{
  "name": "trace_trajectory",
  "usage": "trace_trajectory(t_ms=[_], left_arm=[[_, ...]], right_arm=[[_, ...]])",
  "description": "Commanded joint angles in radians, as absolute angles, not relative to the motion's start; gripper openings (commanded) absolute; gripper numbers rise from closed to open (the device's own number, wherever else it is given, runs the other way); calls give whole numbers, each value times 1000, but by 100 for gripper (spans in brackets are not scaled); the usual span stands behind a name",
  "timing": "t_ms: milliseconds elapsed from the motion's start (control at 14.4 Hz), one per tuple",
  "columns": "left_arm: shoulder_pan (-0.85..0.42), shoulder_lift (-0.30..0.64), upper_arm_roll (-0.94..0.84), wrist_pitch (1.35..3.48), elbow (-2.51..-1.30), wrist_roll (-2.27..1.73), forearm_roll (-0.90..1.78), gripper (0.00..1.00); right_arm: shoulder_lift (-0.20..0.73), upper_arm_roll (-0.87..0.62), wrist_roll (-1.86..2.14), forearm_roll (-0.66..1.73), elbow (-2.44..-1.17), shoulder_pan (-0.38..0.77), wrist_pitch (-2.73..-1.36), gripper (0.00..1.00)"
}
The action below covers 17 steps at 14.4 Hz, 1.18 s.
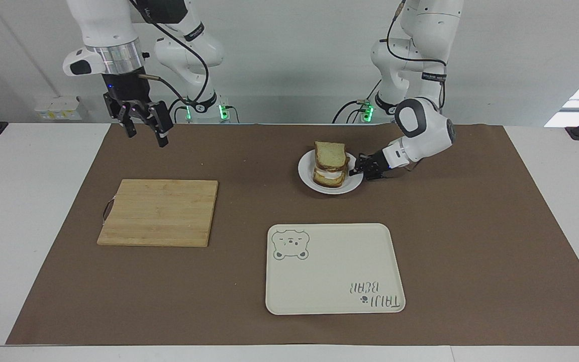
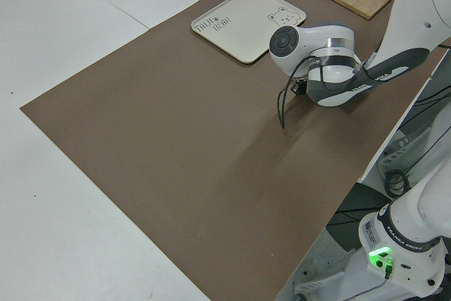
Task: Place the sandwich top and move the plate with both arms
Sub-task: 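Release the bread with the right gripper while the left gripper grips the plate, then slide the plate onto the bear tray with the left gripper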
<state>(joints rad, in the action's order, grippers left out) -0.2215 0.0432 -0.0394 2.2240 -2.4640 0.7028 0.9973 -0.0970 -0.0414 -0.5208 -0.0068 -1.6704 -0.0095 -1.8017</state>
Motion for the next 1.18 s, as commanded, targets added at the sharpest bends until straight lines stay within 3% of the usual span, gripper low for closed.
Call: trace_trajectory(t_ms=[0, 347, 624, 901, 1109], left_arm=[[-169, 68, -38, 2128, -2395, 647, 1005, 0], [-95, 83, -38, 2019, -2304, 646, 997, 0], [-60, 165, -35, 1948, -2142, 572, 960, 0], [-72, 261, -37, 1945, -1961, 413, 897, 0], [-93, 304, -38, 2014, -1895, 361, 897, 0]], right_arm=[[-109, 4, -461, -18, -1671, -17, -1763, 100], [-124, 72, -248, -21, -1686, -17, -1691, 100], [-166, 46, -143, -18, -1758, 11, -1640, 100], [-167, 35, -127, -18, -1759, 58, -1640, 100], [-152, 44, -121, -17, -1740, 48, -1637, 100]])
